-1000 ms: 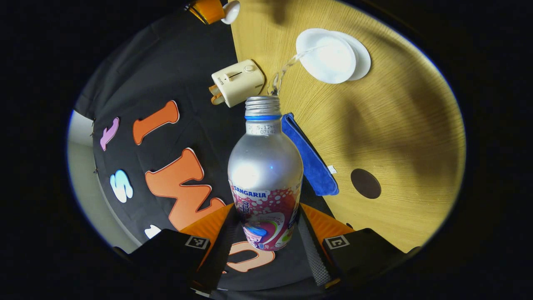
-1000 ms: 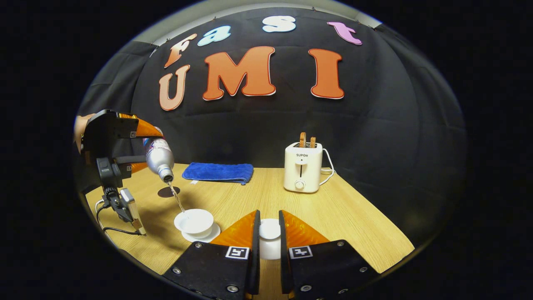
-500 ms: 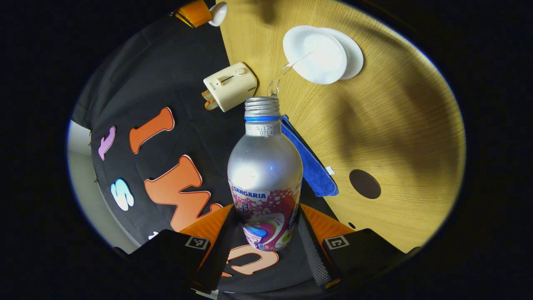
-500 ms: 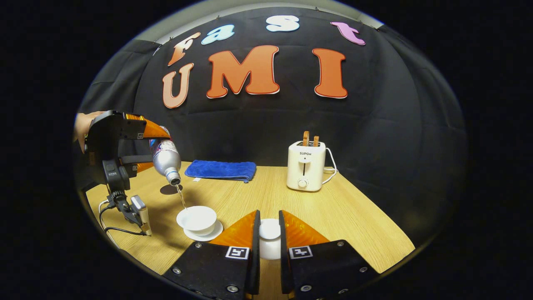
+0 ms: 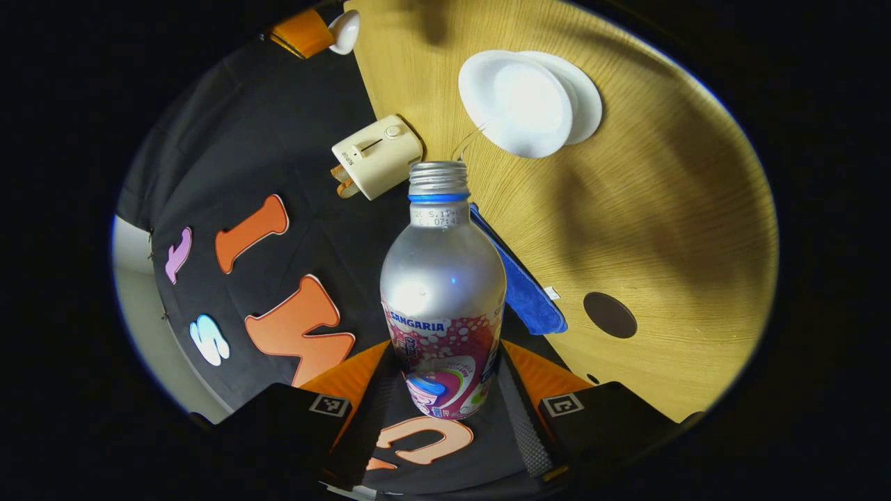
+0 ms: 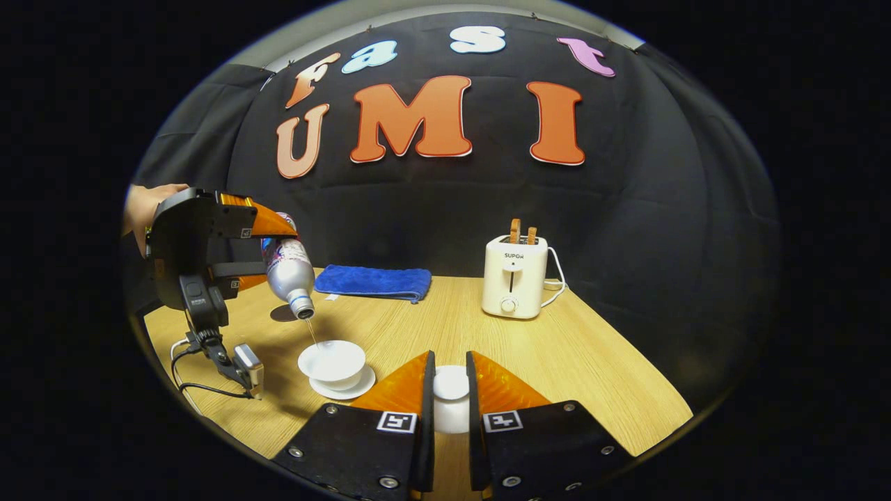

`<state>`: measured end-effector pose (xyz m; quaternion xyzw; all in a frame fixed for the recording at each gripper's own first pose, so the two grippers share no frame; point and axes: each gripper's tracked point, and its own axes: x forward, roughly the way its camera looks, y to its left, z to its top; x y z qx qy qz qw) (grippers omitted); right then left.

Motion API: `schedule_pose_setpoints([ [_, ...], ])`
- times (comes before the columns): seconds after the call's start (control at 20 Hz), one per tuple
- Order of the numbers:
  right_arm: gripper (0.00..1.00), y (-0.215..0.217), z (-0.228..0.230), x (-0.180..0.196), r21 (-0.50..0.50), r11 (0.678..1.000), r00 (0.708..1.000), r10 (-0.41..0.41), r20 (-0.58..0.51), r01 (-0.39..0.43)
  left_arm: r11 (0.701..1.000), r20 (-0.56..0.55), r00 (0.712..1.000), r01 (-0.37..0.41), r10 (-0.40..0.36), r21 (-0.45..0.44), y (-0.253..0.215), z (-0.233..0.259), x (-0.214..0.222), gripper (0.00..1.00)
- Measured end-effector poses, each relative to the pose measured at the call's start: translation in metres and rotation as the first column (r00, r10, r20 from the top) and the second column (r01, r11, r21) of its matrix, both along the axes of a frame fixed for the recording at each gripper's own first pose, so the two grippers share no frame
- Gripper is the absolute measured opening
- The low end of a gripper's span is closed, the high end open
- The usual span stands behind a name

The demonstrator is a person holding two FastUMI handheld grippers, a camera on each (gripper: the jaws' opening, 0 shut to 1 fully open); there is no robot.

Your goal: Open the teacup lid with one hand, grasp the water bottle and pour water into the teacup with the other hand; after pouring, place the water bottle on the coaster and then close the teacup lid.

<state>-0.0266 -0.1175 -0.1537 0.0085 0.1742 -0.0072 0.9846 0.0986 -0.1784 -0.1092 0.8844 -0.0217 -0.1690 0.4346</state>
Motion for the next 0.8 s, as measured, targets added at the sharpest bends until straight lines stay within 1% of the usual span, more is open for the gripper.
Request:
schedule_pose_setpoints([
  [0.8, 0.2, 0.006, 0.003, -0.006, 0.005, 1.0, 0.999, 0.028, 0.014, -0.028, 0.998, 0.037, 0.999, 0.025, -0.027, 0.064, -0.012, 0.01, -0.006, 0.85],
])
